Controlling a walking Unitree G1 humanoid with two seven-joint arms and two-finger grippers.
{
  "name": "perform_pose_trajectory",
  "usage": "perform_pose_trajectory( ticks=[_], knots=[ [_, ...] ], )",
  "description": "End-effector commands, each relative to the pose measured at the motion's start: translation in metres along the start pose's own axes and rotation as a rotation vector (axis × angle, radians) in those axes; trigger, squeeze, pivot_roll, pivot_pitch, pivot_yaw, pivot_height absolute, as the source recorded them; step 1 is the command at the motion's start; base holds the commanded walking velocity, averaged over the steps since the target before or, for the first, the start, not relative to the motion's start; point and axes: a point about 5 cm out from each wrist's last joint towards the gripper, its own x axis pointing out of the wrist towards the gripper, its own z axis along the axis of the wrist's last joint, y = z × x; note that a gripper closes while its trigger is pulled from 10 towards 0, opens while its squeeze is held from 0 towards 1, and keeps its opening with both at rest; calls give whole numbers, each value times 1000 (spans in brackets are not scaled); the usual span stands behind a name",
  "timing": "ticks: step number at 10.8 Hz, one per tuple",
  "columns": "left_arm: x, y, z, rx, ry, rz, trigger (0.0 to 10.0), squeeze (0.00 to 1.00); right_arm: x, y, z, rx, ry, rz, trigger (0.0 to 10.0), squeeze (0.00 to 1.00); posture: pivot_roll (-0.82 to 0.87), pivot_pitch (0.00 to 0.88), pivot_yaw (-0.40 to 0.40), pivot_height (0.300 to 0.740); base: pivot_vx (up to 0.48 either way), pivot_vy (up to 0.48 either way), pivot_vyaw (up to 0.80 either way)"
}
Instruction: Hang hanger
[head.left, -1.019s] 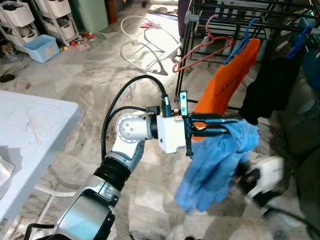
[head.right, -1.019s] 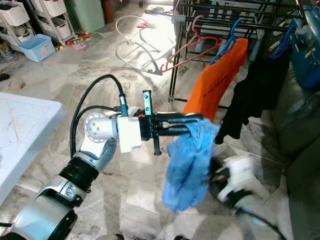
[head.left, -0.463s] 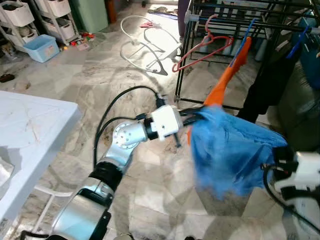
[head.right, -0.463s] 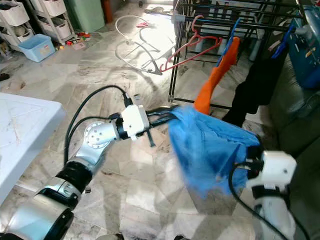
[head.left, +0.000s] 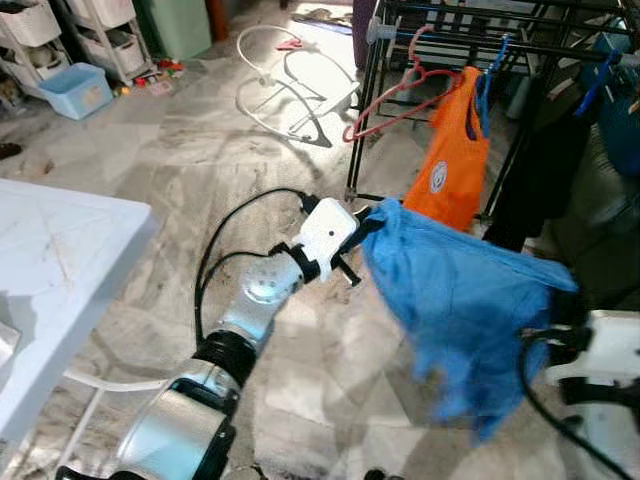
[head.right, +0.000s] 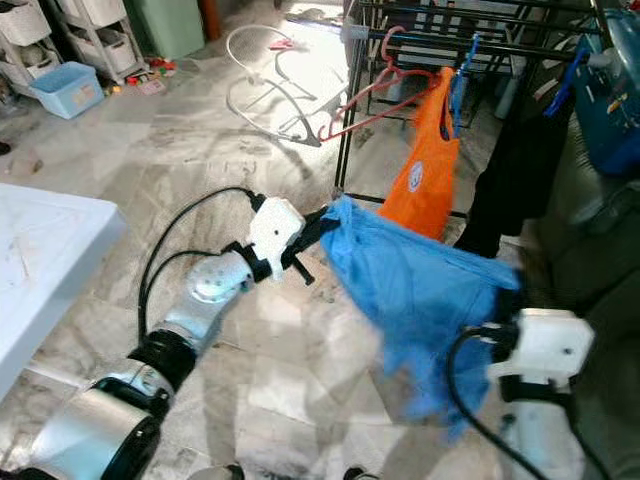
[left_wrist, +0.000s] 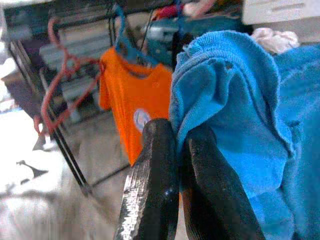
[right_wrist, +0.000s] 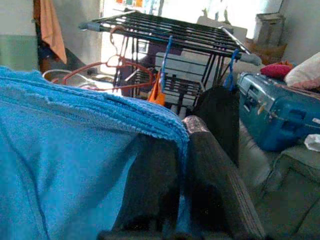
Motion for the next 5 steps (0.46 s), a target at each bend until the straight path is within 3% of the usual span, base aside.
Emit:
perform_pose_trajectory(
  ticks=[1,3,5],
  knots=[
    [-5,13,-6,-61,41,99,10000,0,-3,-7,6,-16,-17,-50,0,0,73,159,-23,740,0,0,0],
    [-1,12,-10,-184,76,158,10000,0,-3,1,2,-3,-2,-34,0,0,75,157,-28,740,0,0,0],
    [0,6,-10,-211,65,135,10000,0,-1,3,3,-3,-1,-29,0,0,77,157,-30,740,0,0,0]
  ],
)
